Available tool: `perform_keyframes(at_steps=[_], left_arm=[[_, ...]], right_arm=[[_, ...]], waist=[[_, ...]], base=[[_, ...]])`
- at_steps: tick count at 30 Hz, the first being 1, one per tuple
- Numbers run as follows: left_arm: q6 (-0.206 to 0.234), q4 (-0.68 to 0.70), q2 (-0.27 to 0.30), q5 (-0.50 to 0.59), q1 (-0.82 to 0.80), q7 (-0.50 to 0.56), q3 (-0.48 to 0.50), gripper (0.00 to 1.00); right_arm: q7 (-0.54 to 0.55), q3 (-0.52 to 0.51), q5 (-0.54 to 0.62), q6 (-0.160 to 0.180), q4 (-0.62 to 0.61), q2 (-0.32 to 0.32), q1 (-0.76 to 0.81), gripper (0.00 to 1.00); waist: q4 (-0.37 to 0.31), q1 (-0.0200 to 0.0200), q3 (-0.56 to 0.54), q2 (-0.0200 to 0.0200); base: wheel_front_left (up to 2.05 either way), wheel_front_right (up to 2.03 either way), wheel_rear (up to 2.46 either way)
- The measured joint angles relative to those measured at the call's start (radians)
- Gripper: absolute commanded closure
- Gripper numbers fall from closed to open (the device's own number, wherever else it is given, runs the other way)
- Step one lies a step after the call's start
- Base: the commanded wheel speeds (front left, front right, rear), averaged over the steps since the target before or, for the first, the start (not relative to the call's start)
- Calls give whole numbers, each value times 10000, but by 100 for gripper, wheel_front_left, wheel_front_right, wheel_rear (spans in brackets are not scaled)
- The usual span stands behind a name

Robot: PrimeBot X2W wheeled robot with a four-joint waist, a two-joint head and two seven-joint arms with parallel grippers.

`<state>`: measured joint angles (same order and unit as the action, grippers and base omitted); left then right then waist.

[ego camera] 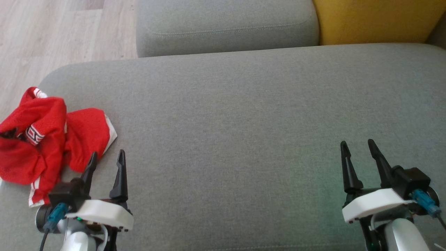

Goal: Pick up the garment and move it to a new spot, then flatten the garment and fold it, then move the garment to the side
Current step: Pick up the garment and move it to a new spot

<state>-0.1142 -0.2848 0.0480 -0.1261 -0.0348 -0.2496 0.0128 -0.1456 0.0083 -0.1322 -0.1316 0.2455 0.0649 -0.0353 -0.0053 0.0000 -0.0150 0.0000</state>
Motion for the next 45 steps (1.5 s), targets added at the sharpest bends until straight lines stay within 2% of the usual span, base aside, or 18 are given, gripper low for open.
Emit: perform_keyframes(at_steps=[9,29,33,45], left_arm=[[52,-31,-15,0,-303,0,-6,0],[174,-40,146,0,-308,0,345,0],[173,-12,146,-2,-307,0,368,0],[174,-6,132,-6,-308,0,393,0]], right_arm=[[8,13,2,0,-192,4,3,0],[303,516,-102,0,-627,-12,-4,0],[320,533,-102,0,-650,-27,-7,0],[397,629,-102,0,-650,-27,-11,0]], waist=[[744,0,28,0],[3861,0,0,0],[4104,0,65,0],[4043,0,145,0]], base=[[0,0,0],[0,0,0],[0,0,0],[0,0,0]])
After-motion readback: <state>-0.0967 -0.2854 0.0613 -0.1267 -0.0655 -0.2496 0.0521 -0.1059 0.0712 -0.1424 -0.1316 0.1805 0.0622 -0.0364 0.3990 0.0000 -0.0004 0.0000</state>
